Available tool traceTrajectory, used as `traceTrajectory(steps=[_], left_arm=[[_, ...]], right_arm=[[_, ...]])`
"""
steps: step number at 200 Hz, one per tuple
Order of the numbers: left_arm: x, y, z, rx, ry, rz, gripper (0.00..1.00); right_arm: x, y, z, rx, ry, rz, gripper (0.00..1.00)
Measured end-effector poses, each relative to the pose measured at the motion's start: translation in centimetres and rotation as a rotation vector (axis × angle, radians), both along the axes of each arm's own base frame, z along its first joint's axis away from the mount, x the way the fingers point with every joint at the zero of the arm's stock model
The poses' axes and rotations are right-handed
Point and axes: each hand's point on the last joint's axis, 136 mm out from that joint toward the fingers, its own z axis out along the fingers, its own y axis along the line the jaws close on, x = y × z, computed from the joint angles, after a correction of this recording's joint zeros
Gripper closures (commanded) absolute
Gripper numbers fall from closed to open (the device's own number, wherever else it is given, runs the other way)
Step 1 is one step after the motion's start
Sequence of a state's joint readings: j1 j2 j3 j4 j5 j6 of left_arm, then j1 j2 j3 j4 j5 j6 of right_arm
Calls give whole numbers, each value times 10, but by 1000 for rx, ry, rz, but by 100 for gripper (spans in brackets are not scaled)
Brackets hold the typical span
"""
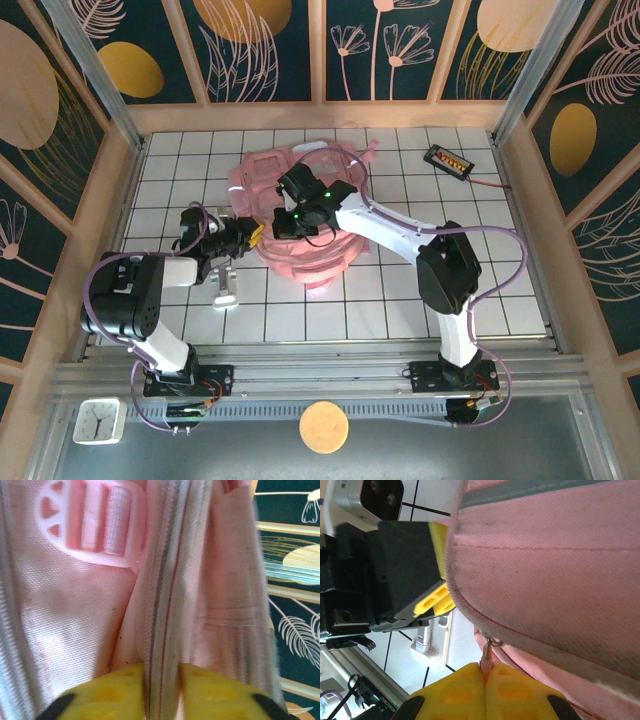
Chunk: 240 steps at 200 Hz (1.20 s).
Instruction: Pack the student bag
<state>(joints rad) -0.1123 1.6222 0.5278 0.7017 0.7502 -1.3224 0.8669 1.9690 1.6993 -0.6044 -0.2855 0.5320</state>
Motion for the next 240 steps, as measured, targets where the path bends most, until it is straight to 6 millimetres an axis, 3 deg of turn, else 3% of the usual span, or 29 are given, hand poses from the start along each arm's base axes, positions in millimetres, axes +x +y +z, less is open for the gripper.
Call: traceTrajectory(steps=[61, 98, 141, 192, 240], left_arm=[[7, 0, 6, 16, -4, -25, 100], [14, 14, 6, 58, -8, -43, 100], [16, 24, 6, 117, -3, -74, 100], [23, 51, 7, 167, 0, -46, 100], [26, 58, 10, 168, 4, -35, 100]], right_arm=[[0, -13, -3, -90, -15, 0, 100], [-1, -28, -13, -167, -46, 19, 100], [2, -68, -22, -214, -50, -12, 100], [27, -127, -13, -228, -56, -114, 100], [28, -123, -9, -205, -72, -94, 100]])
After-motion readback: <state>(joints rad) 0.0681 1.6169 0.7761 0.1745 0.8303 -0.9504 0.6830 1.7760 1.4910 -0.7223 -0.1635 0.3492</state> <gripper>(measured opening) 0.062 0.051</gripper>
